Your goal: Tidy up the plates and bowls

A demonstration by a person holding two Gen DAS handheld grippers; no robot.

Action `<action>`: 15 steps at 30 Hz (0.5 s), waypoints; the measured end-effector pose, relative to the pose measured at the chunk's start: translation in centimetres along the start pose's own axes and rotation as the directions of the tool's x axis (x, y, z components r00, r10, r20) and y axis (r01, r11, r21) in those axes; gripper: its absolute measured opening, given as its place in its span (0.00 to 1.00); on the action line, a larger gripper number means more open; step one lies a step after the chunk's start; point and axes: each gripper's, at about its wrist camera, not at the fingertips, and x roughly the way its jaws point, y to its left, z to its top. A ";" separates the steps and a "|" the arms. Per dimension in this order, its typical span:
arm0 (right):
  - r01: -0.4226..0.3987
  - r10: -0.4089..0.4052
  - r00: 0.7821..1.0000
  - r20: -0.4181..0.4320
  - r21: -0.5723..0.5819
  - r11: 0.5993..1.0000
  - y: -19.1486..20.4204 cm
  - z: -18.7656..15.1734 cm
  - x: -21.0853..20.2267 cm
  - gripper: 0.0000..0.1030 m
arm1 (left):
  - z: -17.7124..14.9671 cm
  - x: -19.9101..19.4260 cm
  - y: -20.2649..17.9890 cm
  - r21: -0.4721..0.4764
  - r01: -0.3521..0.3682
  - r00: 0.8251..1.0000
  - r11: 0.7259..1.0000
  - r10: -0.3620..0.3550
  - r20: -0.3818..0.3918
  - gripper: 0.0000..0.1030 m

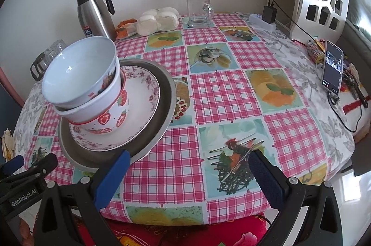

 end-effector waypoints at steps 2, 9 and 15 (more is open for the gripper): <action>0.002 -0.002 1.000 -0.002 -0.002 1.000 0.0 0.0 0.0 1.00 | 0.0 0.0 0.0 0.000 0.000 1.000 1.000 0.000 -0.001 0.96; 0.005 -0.005 1.000 -0.005 -0.007 1.000 0.1 0.0 0.2 1.00 | 0.0 0.3 0.2 0.001 0.000 1.000 1.000 0.000 -0.011 0.96; 0.006 -0.006 1.000 -0.010 -0.006 1.000 0.0 0.0 0.4 1.00 | 0.1 0.6 0.3 -0.004 -0.004 1.000 1.000 0.004 -0.022 0.96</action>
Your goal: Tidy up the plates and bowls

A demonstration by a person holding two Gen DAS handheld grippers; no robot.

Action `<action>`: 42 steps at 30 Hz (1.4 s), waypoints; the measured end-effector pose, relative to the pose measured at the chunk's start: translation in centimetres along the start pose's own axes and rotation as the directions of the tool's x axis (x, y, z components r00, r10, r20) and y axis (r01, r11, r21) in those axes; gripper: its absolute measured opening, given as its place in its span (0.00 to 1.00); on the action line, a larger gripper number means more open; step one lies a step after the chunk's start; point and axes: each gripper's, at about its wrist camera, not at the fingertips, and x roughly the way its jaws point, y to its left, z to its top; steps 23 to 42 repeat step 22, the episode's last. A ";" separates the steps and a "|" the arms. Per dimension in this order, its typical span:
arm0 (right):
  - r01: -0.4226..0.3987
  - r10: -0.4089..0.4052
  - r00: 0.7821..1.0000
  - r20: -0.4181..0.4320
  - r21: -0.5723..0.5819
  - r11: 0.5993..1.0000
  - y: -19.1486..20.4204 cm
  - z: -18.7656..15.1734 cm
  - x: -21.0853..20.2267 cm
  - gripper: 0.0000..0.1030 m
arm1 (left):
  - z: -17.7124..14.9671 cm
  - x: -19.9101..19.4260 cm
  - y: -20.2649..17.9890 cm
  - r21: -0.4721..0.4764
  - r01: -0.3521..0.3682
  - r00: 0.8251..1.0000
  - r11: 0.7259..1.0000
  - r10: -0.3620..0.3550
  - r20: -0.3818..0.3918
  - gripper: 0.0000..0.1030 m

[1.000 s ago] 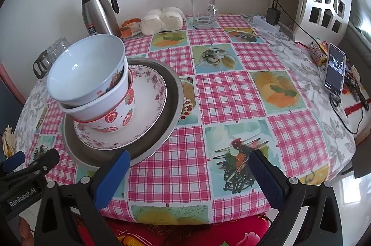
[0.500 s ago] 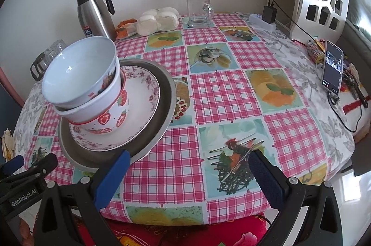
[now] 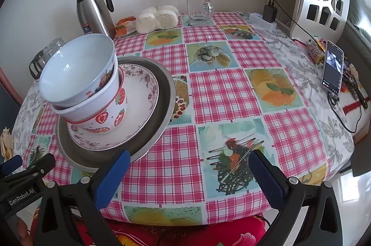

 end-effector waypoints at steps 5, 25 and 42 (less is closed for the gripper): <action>0.000 0.000 1.000 -0.001 0.000 1.000 0.0 0.0 0.0 1.00 | 0.0 0.1 0.0 0.000 -0.002 1.000 1.000 0.002 -0.003 0.96; 0.002 -0.002 1.000 -0.007 -0.003 1.000 0.0 -0.2 0.3 1.00 | 0.0 0.0 -0.2 0.012 -0.009 1.000 1.000 0.009 0.003 0.96; 0.002 -0.002 1.000 -0.007 -0.003 1.000 0.0 -0.2 0.3 1.00 | 0.0 0.0 -0.2 0.012 -0.009 1.000 1.000 0.009 0.003 0.96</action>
